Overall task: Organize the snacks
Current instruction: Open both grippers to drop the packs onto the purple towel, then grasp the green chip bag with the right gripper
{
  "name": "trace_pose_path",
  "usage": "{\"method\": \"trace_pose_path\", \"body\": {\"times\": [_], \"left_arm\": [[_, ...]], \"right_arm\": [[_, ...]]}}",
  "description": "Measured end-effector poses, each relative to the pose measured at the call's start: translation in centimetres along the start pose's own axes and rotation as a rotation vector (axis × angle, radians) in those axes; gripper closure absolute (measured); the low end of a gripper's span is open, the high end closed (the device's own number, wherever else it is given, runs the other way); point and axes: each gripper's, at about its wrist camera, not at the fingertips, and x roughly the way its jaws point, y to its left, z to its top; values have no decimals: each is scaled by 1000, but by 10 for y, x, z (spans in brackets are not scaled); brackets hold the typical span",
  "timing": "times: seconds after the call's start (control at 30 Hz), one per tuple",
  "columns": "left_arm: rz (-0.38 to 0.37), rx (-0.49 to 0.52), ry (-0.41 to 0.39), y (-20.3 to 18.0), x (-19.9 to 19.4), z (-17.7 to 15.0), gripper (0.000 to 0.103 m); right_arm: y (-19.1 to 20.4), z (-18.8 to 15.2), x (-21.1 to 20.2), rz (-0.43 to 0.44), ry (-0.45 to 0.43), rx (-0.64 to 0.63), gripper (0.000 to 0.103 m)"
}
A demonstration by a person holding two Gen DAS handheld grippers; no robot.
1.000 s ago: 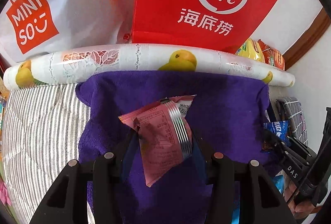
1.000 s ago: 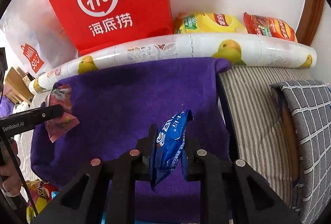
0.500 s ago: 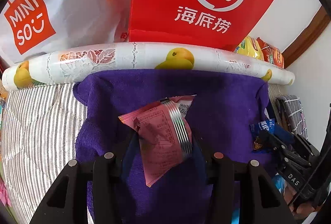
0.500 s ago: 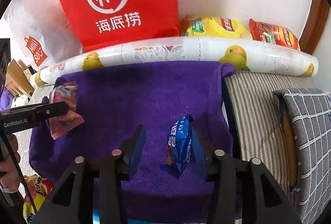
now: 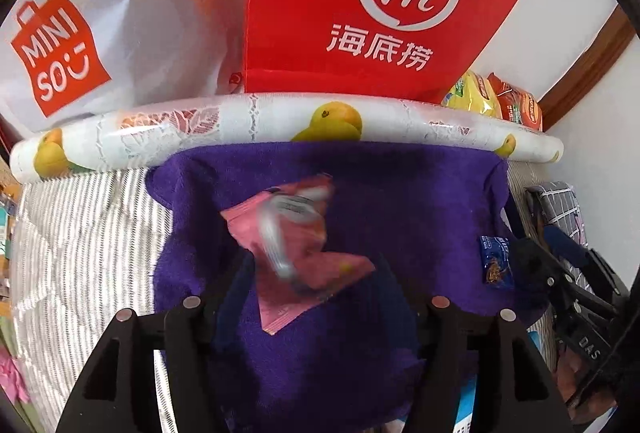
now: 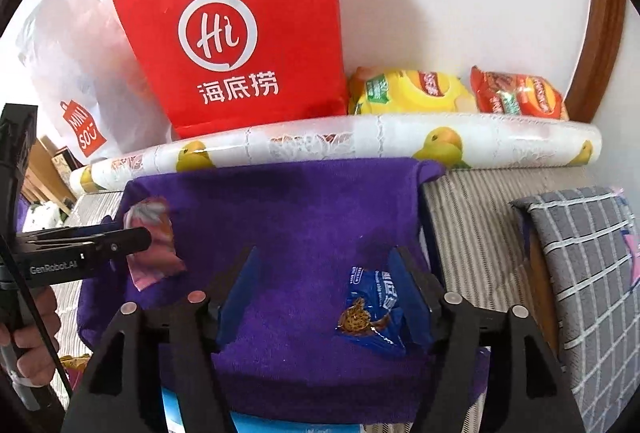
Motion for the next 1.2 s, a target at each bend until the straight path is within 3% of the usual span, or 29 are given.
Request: {"method": "trace_pose_path", "body": {"times": [0.33, 0.7, 0.9, 1.1, 1.2], "left_arm": [[-14, 29, -57, -10, -36, 0, 40], [-49, 76, -123, -30, -82, -11, 40], [-64, 80, -133, -42, -101, -27, 40], [-19, 105, -146, -40, -122, -59, 40], [-20, 82, -133, -33, -127, -75, 40]], "right_arm": [[16, -7, -39, -71, -14, -36, 22], [1, -39, -104, -199, -36, 25, 21], [-11, -71, -131, -122, -42, 50, 21], [-13, -100, -150, -125, -63, 63, 23], [-10, -121, -153, -142, -45, 38, 31]]}}
